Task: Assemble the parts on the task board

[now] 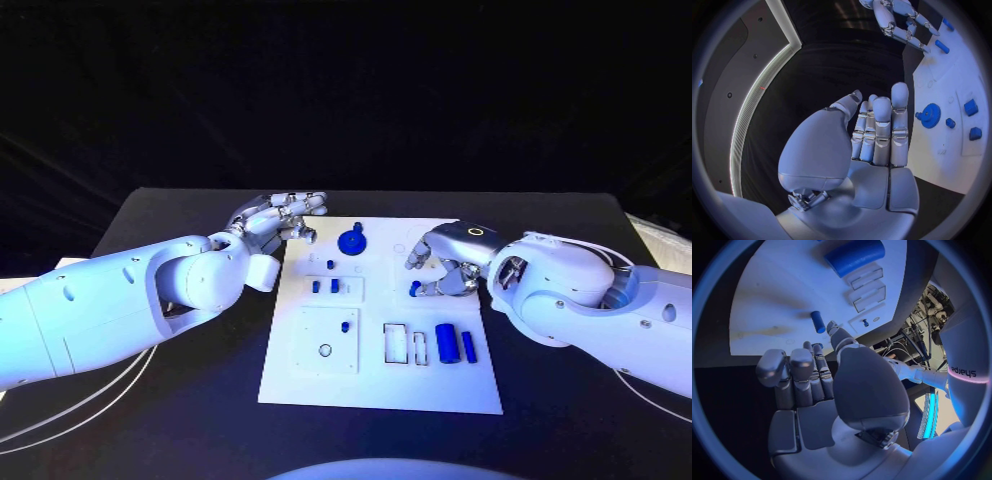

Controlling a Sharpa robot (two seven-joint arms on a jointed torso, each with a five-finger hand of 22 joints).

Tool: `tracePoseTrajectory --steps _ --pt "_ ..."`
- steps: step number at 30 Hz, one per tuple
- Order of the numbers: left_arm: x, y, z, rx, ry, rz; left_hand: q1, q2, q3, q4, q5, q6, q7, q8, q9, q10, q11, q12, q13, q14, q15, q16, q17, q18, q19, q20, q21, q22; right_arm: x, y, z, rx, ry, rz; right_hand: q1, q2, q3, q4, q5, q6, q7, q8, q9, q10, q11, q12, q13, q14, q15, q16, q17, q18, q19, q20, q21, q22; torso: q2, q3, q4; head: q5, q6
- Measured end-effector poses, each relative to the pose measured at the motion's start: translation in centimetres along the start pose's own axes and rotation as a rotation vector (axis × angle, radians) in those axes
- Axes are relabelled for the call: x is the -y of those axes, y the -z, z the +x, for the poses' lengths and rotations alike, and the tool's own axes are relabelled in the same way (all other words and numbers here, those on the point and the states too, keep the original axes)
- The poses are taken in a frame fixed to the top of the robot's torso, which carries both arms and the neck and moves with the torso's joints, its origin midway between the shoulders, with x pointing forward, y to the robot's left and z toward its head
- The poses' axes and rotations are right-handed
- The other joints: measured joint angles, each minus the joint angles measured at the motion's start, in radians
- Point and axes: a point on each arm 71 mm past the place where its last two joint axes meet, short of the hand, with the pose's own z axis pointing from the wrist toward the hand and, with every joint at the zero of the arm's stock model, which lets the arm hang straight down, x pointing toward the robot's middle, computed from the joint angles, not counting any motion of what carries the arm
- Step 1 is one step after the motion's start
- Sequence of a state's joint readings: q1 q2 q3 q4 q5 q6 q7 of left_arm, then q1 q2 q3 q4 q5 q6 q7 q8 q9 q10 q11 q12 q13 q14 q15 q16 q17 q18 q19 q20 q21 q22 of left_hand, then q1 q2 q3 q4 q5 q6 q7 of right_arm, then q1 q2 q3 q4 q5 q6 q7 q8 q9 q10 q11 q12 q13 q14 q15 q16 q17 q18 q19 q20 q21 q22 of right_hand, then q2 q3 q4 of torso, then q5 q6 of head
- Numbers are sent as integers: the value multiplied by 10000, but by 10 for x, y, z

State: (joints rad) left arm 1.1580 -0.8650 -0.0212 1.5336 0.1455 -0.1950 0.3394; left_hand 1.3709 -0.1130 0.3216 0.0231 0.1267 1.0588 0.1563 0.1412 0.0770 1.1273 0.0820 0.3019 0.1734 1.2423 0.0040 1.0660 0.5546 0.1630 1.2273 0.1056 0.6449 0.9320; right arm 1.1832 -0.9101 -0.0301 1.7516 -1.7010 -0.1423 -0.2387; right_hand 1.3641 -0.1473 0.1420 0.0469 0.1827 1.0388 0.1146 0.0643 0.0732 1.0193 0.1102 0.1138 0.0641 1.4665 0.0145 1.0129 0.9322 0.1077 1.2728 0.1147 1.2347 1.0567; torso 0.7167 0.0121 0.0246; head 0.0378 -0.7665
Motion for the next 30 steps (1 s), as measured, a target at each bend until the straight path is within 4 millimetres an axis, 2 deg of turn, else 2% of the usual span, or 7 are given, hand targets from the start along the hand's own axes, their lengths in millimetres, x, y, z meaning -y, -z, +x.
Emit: tracePoseTrajectory --steps 6,10,14,17,25,27,30 --pt "0 0 -1 6 -1 0 0 0 0 0 -37 0 0 0 0 0 0 43 -1 0 0 0 -13 1 0 0 0 -13 1 0 4 -458 173 11 200 200 -364 174 31 4 4 0 1 16 -16 212 13 -36 35 -60 -74 0 -36 36 -36 -49 1 -1 5 -7 -25" --pt "0 0 -1 3 0 -3 0 0 -27 27 -37 0 0 0 0 1 0 43 9 0 0 0 -13 0 0 0 0 -13 0 -4 6 -648 219 -12 482 482 -397 206 68 112 112 0 1 211 -155 378 13 -36 35 -60 -74 0 -30 30 -36 8 4 0 8 2 -32" --pt "0 0 -1 -3 2 -5 0 0 -27 27 -37 0 0 0 0 1 0 43 9 0 0 0 -13 0 0 0 0 -13 -2 -8 8 -763 238 -57 864 864 -81 105 -226 322 187 49 30 534 -227 468 7 12 -31 0 -58 -1 97 -94 89 180 8 7 7 31 -37" --pt "0 0 -1 -14 6 -6 0 0 -27 27 -37 0 -1 0 0 1 0 43 9 0 0 0 -13 1 0 0 0 -13 -4 -11 11 -828 234 -80 1027 1027 220 108 -427 470 181 49 46 765 -281 469 -7 -13 -63 0 -59 -1 195 -113 180 311 8 6 12 32 -52" --pt "0 0 -1 -23 8 -9 38 38 -26 27 -37 0 0 38 0 1 0 43 8 0 0 0 -31 0 0 0 -39 -28 -6 -16 13 -862 231 -132 1088 1088 754 135 -610 808 165 88 85 1206 -343 439 -28 -17 -131 173 45 0 350 -124 380 574 7 0 11 45 -67" --pt "0 0 -1 -25 9 -10 38 38 -26 27 -37 0 0 38 0 1 1 43 7 0 0 0 -31 0 0 0 -39 -29 -6 -16 13 -862 235 -133 1088 1088 880 125 -641 893 153 128 98 1331 -358 417 -28 3 -183 262 117 1 438 -181 446 686 4 0 11 47 -74" --pt "0 0 -1 -29 10 -12 38 38 -26 27 -37 0 0 38 1 1 1 43 7 0 0 0 -31 0 0 0 -39 -29 -7 -16 13 -857 250 -140 1104 1104 1158 33 -789 1112 124 173 138 1500 -263 362 -22 0 -257 469 311 0 573 -241 643 933 2 0 11 48 -83"
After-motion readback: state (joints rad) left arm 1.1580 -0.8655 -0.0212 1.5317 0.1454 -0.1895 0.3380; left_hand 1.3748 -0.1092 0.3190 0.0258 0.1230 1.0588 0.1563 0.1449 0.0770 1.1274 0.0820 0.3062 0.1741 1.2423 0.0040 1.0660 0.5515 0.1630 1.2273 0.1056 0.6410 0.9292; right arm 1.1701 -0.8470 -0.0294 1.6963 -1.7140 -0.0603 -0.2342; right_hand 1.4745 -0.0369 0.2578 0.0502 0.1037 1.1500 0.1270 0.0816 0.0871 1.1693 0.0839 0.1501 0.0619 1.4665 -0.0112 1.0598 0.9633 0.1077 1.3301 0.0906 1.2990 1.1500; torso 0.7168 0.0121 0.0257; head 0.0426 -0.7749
